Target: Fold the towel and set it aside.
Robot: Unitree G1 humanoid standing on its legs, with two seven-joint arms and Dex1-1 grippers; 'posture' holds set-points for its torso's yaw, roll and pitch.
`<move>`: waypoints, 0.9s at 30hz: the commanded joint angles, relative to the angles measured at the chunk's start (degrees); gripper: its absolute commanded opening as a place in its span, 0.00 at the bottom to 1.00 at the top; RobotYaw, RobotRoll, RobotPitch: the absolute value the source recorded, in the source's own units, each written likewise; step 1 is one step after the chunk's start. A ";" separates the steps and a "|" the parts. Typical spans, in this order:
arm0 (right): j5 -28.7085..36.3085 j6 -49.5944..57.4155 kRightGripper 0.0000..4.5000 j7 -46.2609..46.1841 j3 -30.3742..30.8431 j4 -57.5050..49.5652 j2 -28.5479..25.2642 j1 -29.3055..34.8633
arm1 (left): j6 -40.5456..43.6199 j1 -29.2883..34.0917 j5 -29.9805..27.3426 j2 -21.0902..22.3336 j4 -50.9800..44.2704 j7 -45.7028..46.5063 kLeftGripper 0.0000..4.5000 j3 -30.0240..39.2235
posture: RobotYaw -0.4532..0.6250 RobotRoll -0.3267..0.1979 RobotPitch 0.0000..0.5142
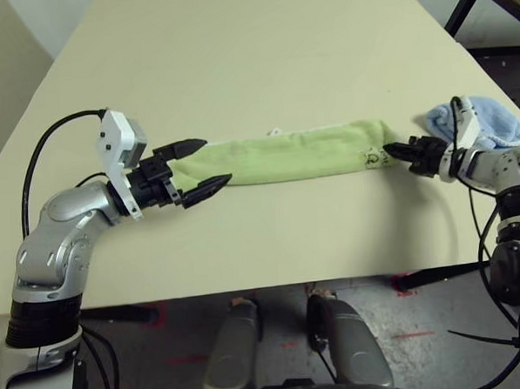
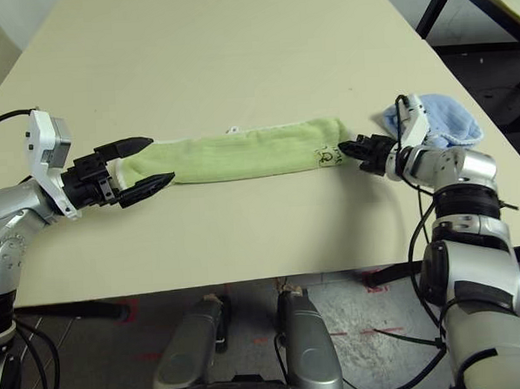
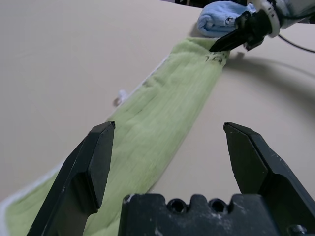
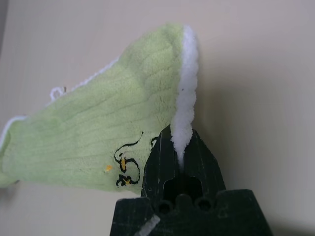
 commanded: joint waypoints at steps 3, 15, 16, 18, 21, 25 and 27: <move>-0.34 1.27 0.01 4.12 1.46 -0.18 -5.88 3.00 | -0.20 0.34 -0.18 0.90 -0.52 -1.17 1.00 -0.88 | 0.57 0.62 0.32; 4.02 4.48 0.01 9.03 1.48 -9.92 -7.94 3.17 | -0.59 -1.02 -0.27 0.20 0.11 -2.43 1.00 -2.36 | 0.54 0.62 0.31; 4.90 5.34 0.01 9.67 1.87 -12.03 -7.66 3.24 | -0.71 -1.13 -0.21 0.17 0.26 -2.50 1.00 -2.45 | 0.54 0.62 0.31; 6.52 6.78 0.01 10.52 2.54 -15.70 -6.95 3.14 | -0.94 -1.42 -0.05 0.07 0.58 -2.59 1.00 -2.68 | 0.54 0.62 0.31; 8.60 8.73 0.01 11.35 3.93 -20.70 -5.88 2.97 | -1.15 -1.75 0.06 -0.06 0.91 -2.64 1.00 -2.96 | 0.54 0.62 0.31; 10.73 11.22 0.01 11.91 8.28 -26.98 -2.84 1.44 | -1.53 -2.17 0.27 -0.16 1.38 -2.71 1.00 -3.34 | 0.54 0.62 0.31; 10.83 11.30 0.01 11.93 10.56 -28.18 -1.31 0.92 | -1.68 -2.33 0.33 -0.23 1.52 -2.62 1.00 -3.53 | 0.54 0.62 0.31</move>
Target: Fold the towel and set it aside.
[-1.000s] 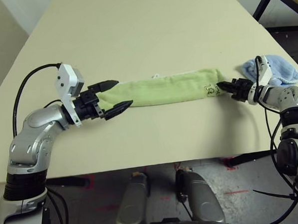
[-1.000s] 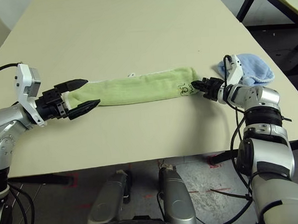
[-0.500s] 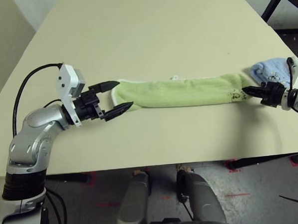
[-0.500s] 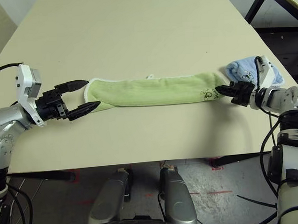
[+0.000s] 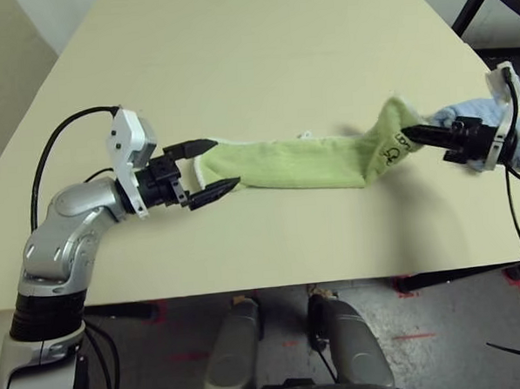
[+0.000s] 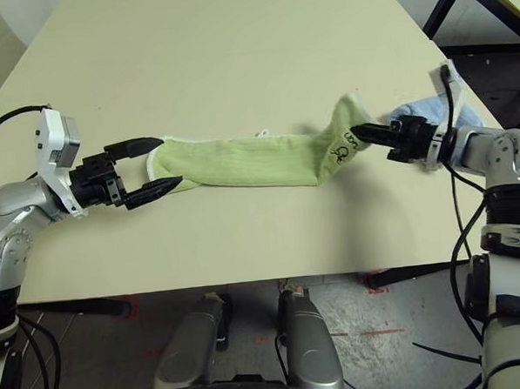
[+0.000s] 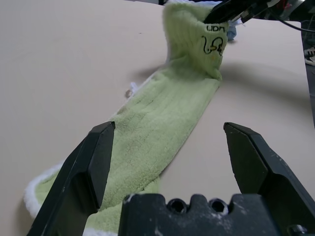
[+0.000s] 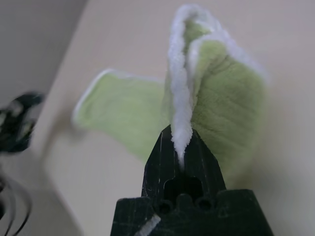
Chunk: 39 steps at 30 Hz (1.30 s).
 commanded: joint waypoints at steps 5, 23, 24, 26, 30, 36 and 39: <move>-0.72 -0.75 0.01 -1.78 7.63 -1.51 6.47 -2.79 | -0.68 0.08 0.56 -0.45 0.15 0.07 1.00 -0.94 | 0.56 0.62 0.31; -2.86 -14.83 0.70 4.72 10.39 5.85 14.59 -4.89 | -0.12 1.42 0.50 -0.96 -1.74 2.82 1.00 -0.81 | 0.60 0.62 0.29; -2.44 -14.80 0.79 5.83 10.31 5.82 14.19 -4.79 | -0.17 1.36 0.53 -1.02 -1.67 2.85 1.00 -0.92 | 0.60 0.62 0.29; -1.50 -13.37 0.96 7.42 9.91 6.12 12.88 -5.08 | -0.33 1.15 0.68 -1.18 -1.40 2.82 1.00 -1.25 | 0.60 0.62 0.28; -1.02 -15.86 1.00 8.01 6.41 10.58 10.50 -7.66 | -0.30 -0.29 0.96 -1.95 -0.59 2.98 1.00 -2.18 | 0.59 0.62 0.28; -4.21 -25.71 1.00 4.87 1.73 17.97 8.05 -11.50 | 2.78 -7.44 1.20 -6.05 1.80 7.35 1.00 -4.00 | 0.58 0.62 0.27; -8.82 -33.93 1.00 3.38 2.97 21.46 6.30 -11.38 | 4.83 -12.12 0.99 -9.43 3.44 9.69 0.96 -5.25 | 0.57 0.62 0.27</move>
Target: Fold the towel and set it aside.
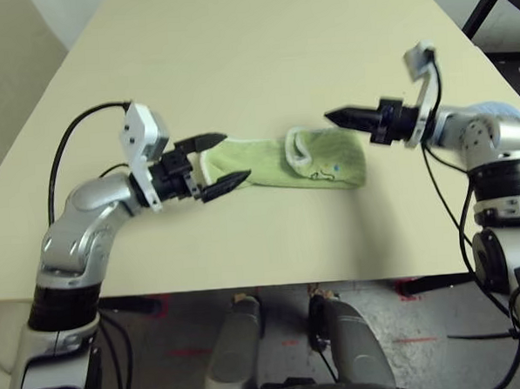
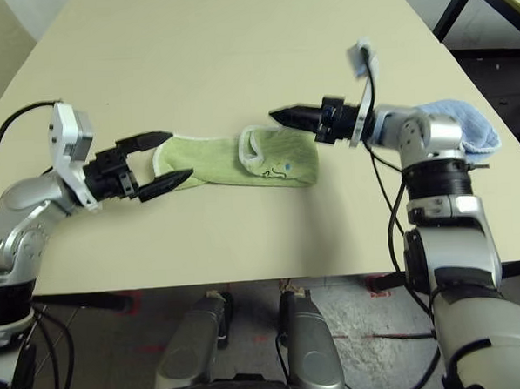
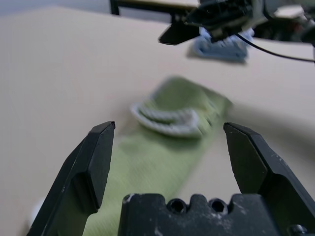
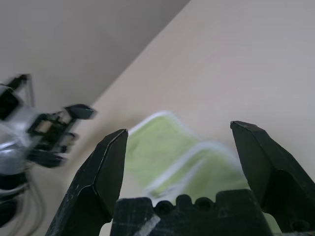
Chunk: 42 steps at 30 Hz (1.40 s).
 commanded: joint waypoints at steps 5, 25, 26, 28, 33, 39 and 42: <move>-9.84 -15.83 1.00 -1.06 2.24 6.92 -2.65 1.92 | 4.70 -9.20 2.19 -7.42 5.41 5.13 0.62 -5.53 | 0.57 0.62 0.27; -12.16 -17.39 0.00 2.82 8.76 -3.09 4.20 9.82 | 5.84 -21.21 18.57 -22.16 27.37 6.63 0.00 -22.16 | 0.53 0.62 0.26; -12.58 -17.69 0.00 2.78 9.28 -2.88 4.51 9.91 | 6.12 -21.10 18.89 -22.52 27.86 6.65 0.00 -22.38 | 0.53 0.62 0.26; -13.59 -18.09 0.00 2.22 10.28 -2.27 5.14 9.99 | 6.47 -20.62 20.18 -22.77 28.89 6.55 0.00 -23.47 | 0.53 0.62 0.26; -16.87 -19.23 0.00 1.30 12.54 -0.10 5.56 10.28 | 7.61 -19.24 23.94 -22.15 31.03 8.38 0.00 -24.62 | 0.54 0.62 0.27; -19.18 -20.06 0.00 1.54 13.28 1.95 4.99 10.43 | 11.75 -17.22 25.18 -19.99 27.69 7.77 0.00 -24.63 | 0.55 0.62 0.28; -20.19 -20.38 0.00 1.68 13.54 3.15 5.02 10.31 | 14.11 -15.71 25.25 -19.33 25.49 7.46 0.00 -25.14 | 0.55 0.62 0.28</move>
